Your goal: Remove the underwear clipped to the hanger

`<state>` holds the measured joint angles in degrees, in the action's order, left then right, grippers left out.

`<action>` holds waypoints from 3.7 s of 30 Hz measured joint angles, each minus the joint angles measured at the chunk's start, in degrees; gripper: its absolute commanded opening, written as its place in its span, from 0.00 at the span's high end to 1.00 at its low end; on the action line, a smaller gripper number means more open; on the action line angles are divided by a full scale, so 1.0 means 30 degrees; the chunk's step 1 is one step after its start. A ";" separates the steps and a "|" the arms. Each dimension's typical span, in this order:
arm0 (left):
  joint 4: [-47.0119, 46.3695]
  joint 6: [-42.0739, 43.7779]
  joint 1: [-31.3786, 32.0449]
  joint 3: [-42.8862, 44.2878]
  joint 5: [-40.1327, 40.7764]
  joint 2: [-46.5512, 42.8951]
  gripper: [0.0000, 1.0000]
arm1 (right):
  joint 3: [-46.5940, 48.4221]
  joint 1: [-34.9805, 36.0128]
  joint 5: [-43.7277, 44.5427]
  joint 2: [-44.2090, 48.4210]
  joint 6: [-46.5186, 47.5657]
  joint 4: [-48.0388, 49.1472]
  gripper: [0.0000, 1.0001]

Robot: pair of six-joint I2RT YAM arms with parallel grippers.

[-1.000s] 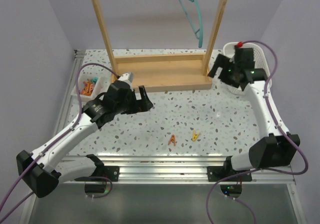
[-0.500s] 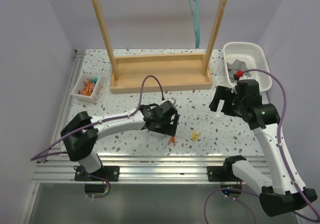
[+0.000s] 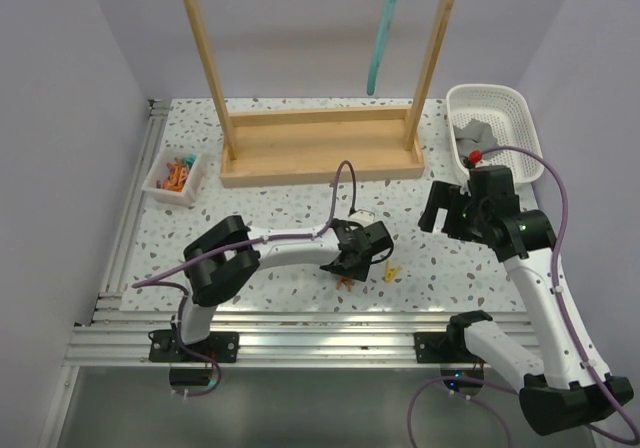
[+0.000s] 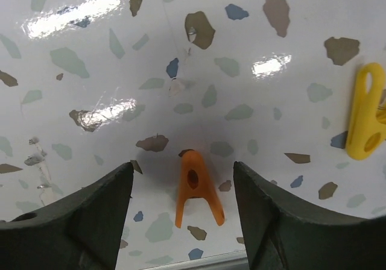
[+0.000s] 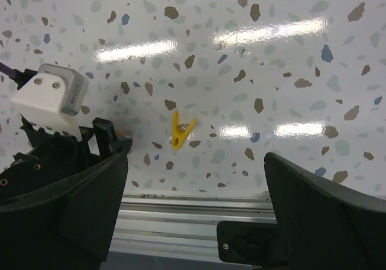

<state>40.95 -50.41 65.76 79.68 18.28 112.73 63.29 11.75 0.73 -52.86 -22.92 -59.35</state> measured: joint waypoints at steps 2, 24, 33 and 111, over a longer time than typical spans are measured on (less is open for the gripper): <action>0.0291 -0.0102 -0.0022 0.0022 0.0146 0.0219 0.38 | -0.0015 0.0080 0.0000 -0.0007 -0.0007 0.0000 0.01; 0.1778 -0.1501 0.0233 -0.0896 0.1042 -0.0750 0.93 | 0.0044 0.0328 0.0255 -0.0379 -0.0007 0.0007 0.01; 0.2550 -0.0612 -0.6623 -0.4029 0.1661 -0.9610 0.93 | 0.0044 0.0430 0.0219 -0.0379 0.0015 0.0044 0.01; -0.2055 0.2739 0.0466 0.2594 -0.0087 -0.0044 0.00 | 0.2630 0.0991 0.5967 0.1027 -0.1880 -0.1377 0.02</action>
<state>34.79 -42.19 67.16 87.46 18.02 112.60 71.18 14.72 18.63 -49.78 -28.56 -63.48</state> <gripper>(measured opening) 0.997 0.985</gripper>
